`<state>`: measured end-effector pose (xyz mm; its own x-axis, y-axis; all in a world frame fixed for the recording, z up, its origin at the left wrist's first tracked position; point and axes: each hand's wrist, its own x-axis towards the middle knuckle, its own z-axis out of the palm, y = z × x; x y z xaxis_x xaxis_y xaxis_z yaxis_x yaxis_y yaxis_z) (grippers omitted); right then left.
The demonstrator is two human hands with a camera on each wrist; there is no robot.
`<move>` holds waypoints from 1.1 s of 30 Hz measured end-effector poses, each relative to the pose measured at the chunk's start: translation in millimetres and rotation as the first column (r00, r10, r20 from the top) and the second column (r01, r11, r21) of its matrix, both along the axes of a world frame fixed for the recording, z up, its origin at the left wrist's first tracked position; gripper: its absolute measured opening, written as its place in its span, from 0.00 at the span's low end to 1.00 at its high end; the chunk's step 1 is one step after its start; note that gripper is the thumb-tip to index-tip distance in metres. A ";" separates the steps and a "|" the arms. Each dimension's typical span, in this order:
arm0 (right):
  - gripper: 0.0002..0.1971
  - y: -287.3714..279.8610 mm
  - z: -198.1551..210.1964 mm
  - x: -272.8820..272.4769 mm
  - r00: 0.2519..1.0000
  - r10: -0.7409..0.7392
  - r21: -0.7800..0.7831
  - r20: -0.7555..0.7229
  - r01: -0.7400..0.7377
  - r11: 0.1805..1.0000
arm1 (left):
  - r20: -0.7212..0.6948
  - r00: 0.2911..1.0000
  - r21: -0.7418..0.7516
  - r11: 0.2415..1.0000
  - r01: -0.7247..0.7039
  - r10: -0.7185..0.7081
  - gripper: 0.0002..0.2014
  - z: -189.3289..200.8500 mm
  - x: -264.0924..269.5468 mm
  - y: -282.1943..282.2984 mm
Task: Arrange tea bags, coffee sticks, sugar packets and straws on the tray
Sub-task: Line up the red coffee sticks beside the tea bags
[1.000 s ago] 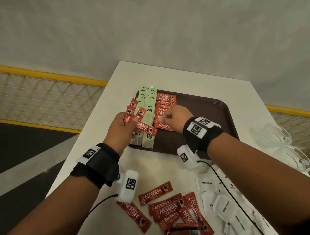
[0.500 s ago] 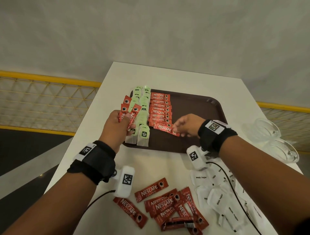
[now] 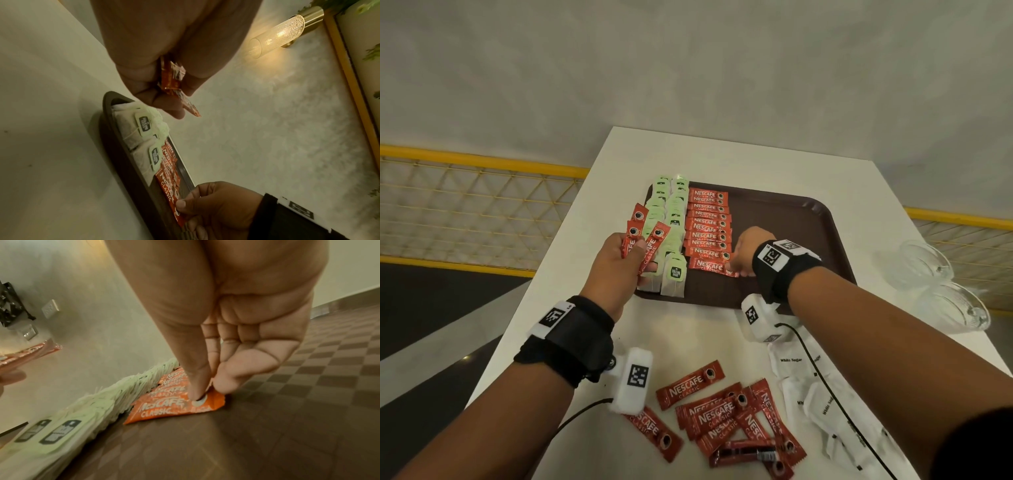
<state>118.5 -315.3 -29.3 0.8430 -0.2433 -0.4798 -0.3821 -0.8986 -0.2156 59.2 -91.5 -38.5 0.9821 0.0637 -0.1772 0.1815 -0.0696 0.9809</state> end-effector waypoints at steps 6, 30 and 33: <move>0.13 4.4 6.1 -0.3 0.993 -0.115 0.124 -0.030 0.117 0.985 | -0.010 1.000 0.016 1.000 0.004 -0.004 0.05 -0.9 -2.7 2.2; 0.07 -3.8 38.6 -37.2 0.995 0.005 0.753 0.100 -0.079 0.653 | 0.016 0.936 0.186 0.921 0.343 -0.351 0.10 11.4 -5.5 -21.2; 0.04 -14.6 33.9 -41.7 0.996 -0.064 0.774 0.063 -0.008 0.633 | 0.014 0.958 0.164 0.946 0.280 -0.286 0.07 11.5 -4.8 -18.5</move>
